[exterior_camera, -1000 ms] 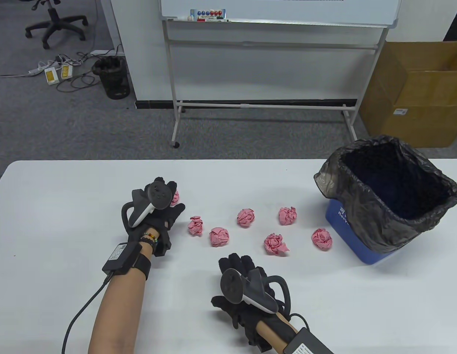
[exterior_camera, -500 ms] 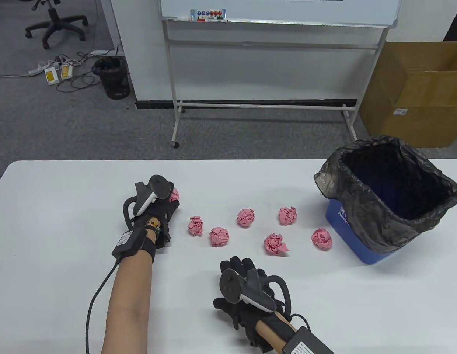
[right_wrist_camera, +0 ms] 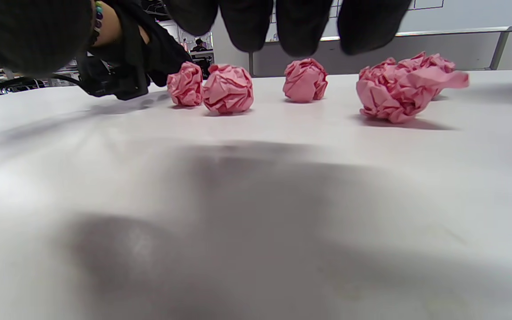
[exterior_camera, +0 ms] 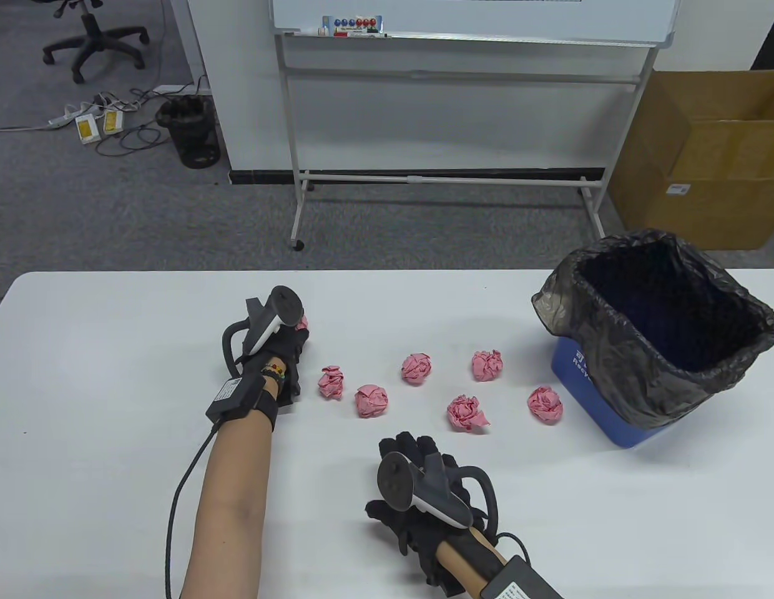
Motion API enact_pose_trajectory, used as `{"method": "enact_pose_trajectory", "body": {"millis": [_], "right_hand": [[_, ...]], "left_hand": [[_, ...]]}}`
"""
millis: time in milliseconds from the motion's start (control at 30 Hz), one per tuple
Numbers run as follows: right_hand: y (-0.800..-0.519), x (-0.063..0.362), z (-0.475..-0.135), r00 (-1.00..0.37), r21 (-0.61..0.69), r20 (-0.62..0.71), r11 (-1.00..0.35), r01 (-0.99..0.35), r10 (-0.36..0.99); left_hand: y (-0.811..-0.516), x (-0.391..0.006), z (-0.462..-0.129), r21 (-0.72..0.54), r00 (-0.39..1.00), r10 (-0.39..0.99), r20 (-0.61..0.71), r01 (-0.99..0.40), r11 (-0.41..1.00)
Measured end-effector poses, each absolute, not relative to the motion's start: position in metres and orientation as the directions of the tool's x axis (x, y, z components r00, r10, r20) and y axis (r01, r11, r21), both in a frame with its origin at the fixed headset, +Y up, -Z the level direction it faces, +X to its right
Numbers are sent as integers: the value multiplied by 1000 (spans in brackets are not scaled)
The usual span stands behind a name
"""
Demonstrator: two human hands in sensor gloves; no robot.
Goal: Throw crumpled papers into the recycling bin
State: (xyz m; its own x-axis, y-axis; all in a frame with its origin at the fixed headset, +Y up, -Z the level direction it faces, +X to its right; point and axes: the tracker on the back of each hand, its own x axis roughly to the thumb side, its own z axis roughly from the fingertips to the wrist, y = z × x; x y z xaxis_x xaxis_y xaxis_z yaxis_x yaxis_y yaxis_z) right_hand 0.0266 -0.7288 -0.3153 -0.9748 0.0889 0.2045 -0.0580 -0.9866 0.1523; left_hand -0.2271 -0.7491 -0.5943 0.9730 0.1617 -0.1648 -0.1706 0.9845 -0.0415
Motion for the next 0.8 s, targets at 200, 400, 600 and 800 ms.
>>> {"method": "enact_pose_trajectory", "body": {"millis": [200, 400, 600, 800], "right_hand": [[-732, 27, -318, -977, 164, 196, -985, -49, 81], [-731, 27, -318, -977, 152, 197, -987, -50, 79], [-729, 28, -320, -978, 139, 189, -989, -58, 84], [-726, 32, -321, -980, 120, 174, -990, -77, 97]], "left_hand": [[-748, -230, -595, 35, 971, 166, -172, -162, 986], [-741, -236, -584, 119, 977, 137, -161, -119, 986], [-717, -241, -560, 163, 972, 186, -144, -162, 973], [-697, -242, -522, 207, 957, 262, -122, -234, 950]]}}
